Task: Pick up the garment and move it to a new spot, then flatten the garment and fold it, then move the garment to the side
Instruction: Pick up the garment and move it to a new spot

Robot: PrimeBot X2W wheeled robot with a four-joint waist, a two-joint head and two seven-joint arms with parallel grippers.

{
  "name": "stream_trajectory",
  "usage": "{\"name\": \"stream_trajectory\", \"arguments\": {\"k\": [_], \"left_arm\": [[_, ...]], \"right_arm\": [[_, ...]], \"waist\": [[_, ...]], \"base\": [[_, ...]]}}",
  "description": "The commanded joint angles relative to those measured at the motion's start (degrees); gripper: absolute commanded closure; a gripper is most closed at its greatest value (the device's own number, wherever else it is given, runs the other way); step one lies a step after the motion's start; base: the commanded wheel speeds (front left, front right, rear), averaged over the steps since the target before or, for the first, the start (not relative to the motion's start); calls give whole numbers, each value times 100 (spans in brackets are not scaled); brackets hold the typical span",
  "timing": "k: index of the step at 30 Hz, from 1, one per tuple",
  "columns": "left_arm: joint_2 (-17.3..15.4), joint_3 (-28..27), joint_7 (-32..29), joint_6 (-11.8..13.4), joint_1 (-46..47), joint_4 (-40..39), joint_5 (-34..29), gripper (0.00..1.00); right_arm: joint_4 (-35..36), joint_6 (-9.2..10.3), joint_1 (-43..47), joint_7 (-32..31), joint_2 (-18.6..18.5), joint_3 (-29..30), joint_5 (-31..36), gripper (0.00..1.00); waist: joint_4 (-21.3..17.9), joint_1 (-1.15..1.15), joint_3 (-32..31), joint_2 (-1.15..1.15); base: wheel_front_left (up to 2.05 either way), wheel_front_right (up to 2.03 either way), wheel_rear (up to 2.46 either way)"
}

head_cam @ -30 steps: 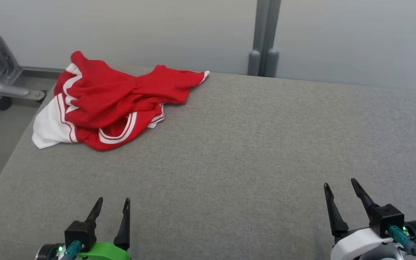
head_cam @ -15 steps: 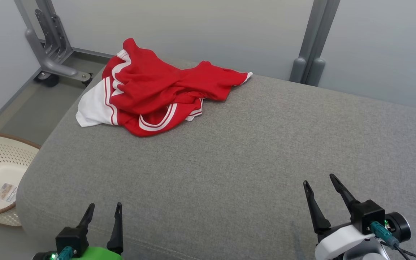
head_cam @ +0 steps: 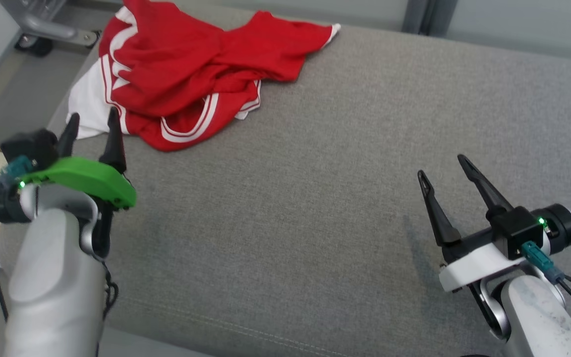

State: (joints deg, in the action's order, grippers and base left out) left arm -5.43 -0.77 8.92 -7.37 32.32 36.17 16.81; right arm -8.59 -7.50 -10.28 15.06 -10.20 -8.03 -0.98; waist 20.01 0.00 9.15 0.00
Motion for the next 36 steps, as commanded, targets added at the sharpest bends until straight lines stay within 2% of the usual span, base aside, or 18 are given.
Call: {"name": "stream_trajectory", "arguments": {"k": [1, 5, 11, 14, 20, 21, 22, 29, 36], "left_arm": [[-97, -13, -124, -4, 351, 196, 96, 0], [-392, 169, -462, -10, 1220, 785, 387, 0], [-801, 445, -668, -11, 1867, 1416, 1067, 0], [-1066, 352, -574, -11, 2133, 1964, 1239, 0], [-1292, 409, -249, -11, 2418, 2472, 1303, 0], [-1282, 435, -216, -12, 2450, 2541, 1323, 14], [-1274, 481, -166, -12, 2486, 2575, 1338, 100], [-1377, 742, 255, -12, 2656, 2530, 1424, 100], [-1503, 1011, 395, -11, 2702, 2394, 1339, 100]], "right_arm": [[72, 2, -189, 19, -72, -36, 31, 0], [214, 2, -466, 19, -115, -182, 42, 0], [319, 3, -573, 19, -68, -243, 75, 0], [383, 3, -491, 19, -28, -342, 83, 0], [448, 3, -331, 18, 31, -304, 67, 0], [438, 3, -305, 17, 30, -302, 70, 0], [428, 3, -289, 16, 34, -299, 75, 0], [303, 3, -240, 5, 133, -290, 45, 0], [179, 3, -105, 5, 300, -271, -48, 0]], "waist": [[-523, 0, 1386, 0], [-769, 0, 1920, 0], [-1085, 0, 2291, 0], [-1232, 0, 2374, 0], [-1289, 0, 2391, 0], [-1283, 0, 2383, 0], [-1275, 0, 2373, 0], [-1150, 0, 2153, 0], [-1020, 0, 1704, 0]], "base": [[0, 0, 0], [0, 0, 0], [0, 0, 0], [0, 0, 0], [0, 0, 0], [0, 0, 0], [0, 0, 0], [0, 0, 0], [0, 0, 0]]}}
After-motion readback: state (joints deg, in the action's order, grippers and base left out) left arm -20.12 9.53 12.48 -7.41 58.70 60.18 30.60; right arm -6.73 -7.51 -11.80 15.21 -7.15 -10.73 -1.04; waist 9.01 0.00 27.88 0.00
